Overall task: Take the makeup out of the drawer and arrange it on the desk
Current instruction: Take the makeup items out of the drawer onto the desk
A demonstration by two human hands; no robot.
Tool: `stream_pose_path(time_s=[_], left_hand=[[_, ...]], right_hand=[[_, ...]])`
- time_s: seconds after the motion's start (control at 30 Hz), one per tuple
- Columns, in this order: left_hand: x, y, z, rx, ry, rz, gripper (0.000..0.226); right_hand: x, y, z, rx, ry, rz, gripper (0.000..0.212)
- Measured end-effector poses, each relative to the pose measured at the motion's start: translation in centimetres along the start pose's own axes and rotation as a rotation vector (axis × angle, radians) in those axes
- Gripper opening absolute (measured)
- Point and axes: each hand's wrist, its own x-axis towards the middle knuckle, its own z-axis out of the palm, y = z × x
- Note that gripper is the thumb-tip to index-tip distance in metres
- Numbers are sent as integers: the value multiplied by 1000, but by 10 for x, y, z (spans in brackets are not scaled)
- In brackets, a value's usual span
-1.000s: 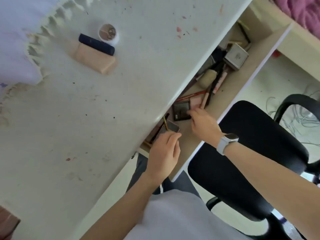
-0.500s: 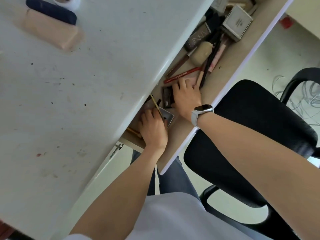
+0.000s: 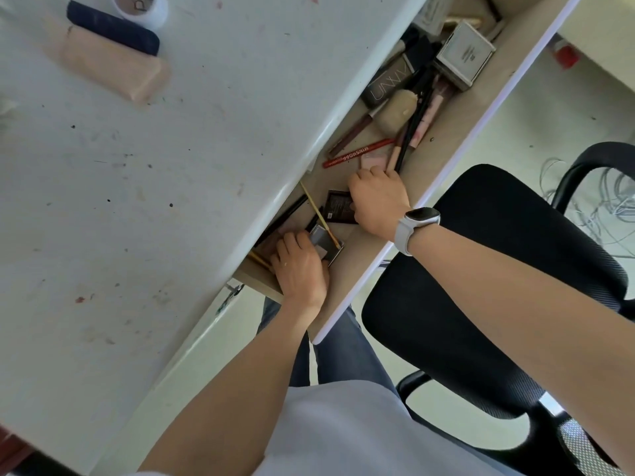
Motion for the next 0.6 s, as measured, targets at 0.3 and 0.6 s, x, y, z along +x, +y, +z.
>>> stream_pose_path(time_s=[0.3,0.6], left_hand=[[1,-12,-8,-174,-59,33,46],[-14,-13,-30,-385,-73,178,26]], right_hand=[[-24,10,-12,118,102,42,24],[-50,17,-19,598,264,3,27]])
